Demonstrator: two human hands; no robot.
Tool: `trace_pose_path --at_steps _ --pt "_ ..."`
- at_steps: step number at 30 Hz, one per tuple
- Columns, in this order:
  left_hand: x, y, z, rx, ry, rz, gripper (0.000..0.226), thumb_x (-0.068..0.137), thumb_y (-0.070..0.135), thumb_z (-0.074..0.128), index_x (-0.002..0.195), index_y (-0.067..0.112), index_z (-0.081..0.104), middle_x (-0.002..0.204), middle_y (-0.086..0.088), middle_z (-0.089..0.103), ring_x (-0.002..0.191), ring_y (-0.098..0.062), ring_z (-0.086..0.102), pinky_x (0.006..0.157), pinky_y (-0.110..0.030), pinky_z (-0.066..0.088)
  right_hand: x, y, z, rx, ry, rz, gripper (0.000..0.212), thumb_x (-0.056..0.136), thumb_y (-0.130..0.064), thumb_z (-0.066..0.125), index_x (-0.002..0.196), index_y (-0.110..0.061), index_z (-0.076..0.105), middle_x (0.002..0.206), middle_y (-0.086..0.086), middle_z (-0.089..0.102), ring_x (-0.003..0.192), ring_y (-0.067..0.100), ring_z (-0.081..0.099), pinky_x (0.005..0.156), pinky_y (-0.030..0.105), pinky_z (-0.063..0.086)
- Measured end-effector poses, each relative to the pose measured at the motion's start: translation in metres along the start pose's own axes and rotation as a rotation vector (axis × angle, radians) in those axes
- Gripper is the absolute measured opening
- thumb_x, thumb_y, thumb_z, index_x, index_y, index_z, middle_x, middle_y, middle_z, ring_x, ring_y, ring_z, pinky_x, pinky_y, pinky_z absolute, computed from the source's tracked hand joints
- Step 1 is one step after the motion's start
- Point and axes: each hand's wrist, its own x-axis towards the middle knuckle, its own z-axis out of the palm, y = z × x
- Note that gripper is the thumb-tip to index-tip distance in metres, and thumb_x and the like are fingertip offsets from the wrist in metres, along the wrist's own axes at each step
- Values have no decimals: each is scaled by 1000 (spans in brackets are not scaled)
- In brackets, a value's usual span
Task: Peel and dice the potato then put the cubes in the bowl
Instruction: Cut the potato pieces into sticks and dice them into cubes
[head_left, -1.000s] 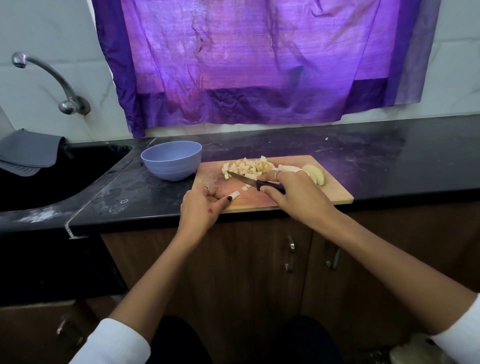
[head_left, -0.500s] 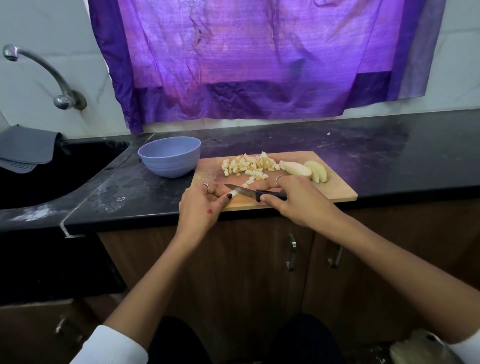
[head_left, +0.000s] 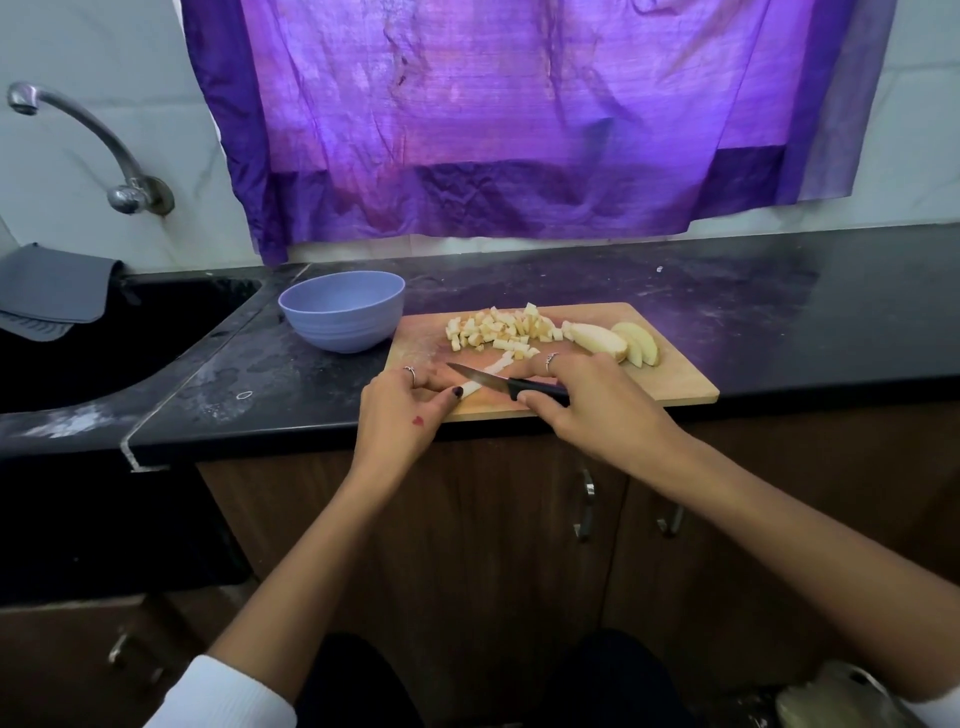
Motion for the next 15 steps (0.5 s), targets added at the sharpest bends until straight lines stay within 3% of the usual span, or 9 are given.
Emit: trace_pose_path --at_steps 4,8,11,15 --pt "-1 1 1 -27 20 2 13 83 26 73 92 16 75 96 5 68 99 -13 59 84 -27 44 -1 1 4 -13 -3 31 35 94 -35 57 127 -26 59 104 1 65 86 14 58 71 31 52" --pt "-1 3 -1 -47 3 11 6 83 21 73 88 17 74 84 17 60 96 -12 60 87 -30 47 2 -2 11 -9 0 3 32 94 -32 57 125 -27 59 102 1 65 82 11 54 59 23 38" --pt "-1 4 -1 -44 -11 22 7 84 19 73 89 15 74 90 13 63 98 -14 60 91 -34 48 11 -6 18 -2 -7 5 33 94 -31 58 126 -25 59 109 3 65 95 15 57 69 25 41" --pt "-1 4 0 -41 0 6 3 84 21 72 83 18 73 88 15 61 98 -15 60 94 -42 47 5 -6 14 -78 -8 -46 31 94 -32 56 125 -29 58 108 -1 64 94 13 58 70 25 43"
